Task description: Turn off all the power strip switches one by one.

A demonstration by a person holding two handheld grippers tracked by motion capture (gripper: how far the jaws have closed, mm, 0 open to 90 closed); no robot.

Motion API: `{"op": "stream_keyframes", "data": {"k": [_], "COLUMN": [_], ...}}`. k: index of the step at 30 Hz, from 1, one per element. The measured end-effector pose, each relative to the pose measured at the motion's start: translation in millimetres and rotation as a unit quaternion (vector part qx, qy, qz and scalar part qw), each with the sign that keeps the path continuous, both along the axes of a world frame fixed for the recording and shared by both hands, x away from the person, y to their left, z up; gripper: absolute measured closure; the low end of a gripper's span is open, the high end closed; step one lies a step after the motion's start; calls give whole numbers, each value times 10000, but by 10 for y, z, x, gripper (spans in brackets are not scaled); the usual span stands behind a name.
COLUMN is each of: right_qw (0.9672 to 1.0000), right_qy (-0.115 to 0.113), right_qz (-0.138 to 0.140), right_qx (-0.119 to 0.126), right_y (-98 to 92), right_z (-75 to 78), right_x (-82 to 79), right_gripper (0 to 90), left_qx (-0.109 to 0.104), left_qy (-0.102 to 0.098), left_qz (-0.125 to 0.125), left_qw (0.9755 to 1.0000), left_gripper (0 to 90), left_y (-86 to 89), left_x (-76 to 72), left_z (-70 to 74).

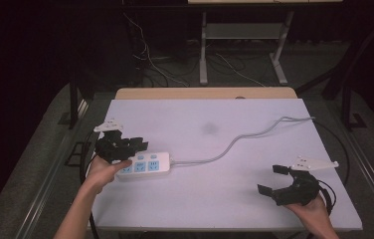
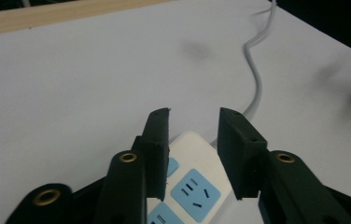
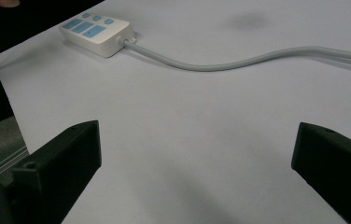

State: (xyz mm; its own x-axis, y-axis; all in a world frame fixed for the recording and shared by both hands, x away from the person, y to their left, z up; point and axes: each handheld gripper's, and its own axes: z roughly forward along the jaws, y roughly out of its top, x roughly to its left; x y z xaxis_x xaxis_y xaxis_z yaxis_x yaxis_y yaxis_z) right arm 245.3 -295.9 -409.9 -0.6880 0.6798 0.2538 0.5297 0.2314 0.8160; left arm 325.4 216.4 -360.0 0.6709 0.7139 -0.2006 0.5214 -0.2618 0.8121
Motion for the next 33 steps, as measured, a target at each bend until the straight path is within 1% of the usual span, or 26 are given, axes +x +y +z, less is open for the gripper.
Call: {"op": "stream_keyframes", "data": {"k": [1,3,5,9,13,15,17,19,20,25,29,33], "right_qw": [10000,10000,10000,10000,10000,10000,10000,10000,10000,10000,10000,9999], "right_qy": [-2,-5,-10,-17,-8,-16,-11,-11,-10,3,9,10], "right_qz": [2,-2,-4,4,23,29,39,50,56,75,91,106], "right_qx": [2,9,14,32,28,30,34,37,35,37,39,34], "right_y": [-2,-7,-11,-4,4,6,9,11,13,24,30,34], "right_z": [1,4,6,13,9,10,11,10,9,4,3,1], "right_x": [-4,-11,-9,-17,-22,-25,-29,-33,-34,-35,-43,-51], "right_gripper": [13,13,13,13,13,13,13,13,13,13,13,13], "left_qx": [-18,-157,-217,-322,-478,-550,-554,-477,-441,-498,-616,-583], "left_qy": [-27,-85,-151,-246,-361,-340,-340,-364,-380,-365,-344,-251], "left_qz": [21,66,101,115,147,84,21,20,15,-132,-176,-275], "left_qw": [10000,9998,9996,9991,9981,9979,9979,9982,9983,9980,9974,9976], "left_gripper": [586,544,502,455,415,367,328,276,264,198,142,71], "left_y": [2,16,27,21,-15,-42,-74,-112,-131,-185,-190,-207], "left_x": [-28,-104,-171,-292,-398,-438,-483,-533,-558,-642,-676,-688], "left_z": [2,8,10,-10,-52,-86,-127,-173,-199,-328,-419,-483]}}
